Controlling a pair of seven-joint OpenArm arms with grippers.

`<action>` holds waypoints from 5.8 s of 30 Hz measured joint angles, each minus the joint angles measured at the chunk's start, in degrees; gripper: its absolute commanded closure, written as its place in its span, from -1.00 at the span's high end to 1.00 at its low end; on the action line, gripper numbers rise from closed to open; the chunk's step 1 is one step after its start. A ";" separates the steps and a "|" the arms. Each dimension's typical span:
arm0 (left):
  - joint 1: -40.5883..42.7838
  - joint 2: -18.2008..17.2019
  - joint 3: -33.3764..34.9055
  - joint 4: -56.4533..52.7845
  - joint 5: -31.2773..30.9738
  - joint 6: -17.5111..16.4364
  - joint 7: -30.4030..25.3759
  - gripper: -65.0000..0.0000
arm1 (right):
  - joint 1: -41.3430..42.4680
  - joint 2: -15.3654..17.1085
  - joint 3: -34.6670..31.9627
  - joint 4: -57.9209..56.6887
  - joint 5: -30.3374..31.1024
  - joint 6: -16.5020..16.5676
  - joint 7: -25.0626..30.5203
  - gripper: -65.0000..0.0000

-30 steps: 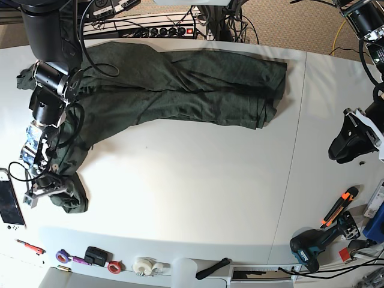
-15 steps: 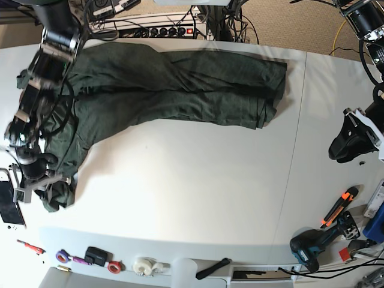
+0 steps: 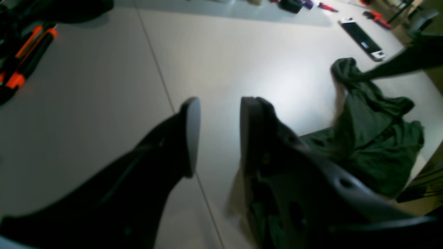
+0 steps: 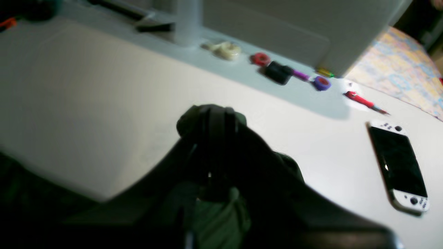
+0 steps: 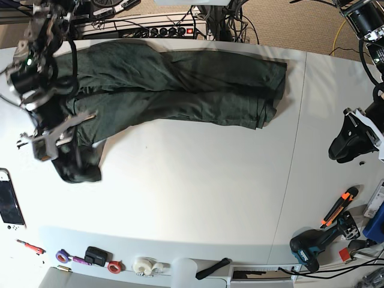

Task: Layout the t-shirt on the table in an organized manner, then fold the t-shirt properly
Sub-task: 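Lift the sleeve end with the right gripper and fold it over the shirt, then open the right gripper and release the sleeve onto the shirt, then move the right gripper along the shirt strip and grasp its end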

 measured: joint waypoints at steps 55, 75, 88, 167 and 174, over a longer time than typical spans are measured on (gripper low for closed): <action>9.77 3.02 0.02 0.00 -6.91 0.00 1.66 -0.39 | 10.71 12.02 41.44 -22.64 3.50 -5.66 -4.42 -1.00; 10.75 2.86 0.04 0.63 -10.29 0.00 2.12 -0.39 | 4.96 -1.01 43.71 -14.73 49.68 16.48 -24.04 -1.00; 10.78 2.86 0.04 0.59 -10.32 0.02 2.14 -0.39 | -3.06 -14.03 23.34 0.76 50.38 16.48 -25.20 -1.00; 7.10 2.14 -0.70 0.59 -10.32 0.00 2.97 -0.39 | 0.00 -22.77 -43.30 0.52 -41.62 -6.69 0.90 -0.11; 6.93 1.92 -5.64 0.59 -7.54 0.02 3.41 -0.34 | -0.11 -22.60 -23.54 0.72 -41.72 -7.91 -2.51 -0.11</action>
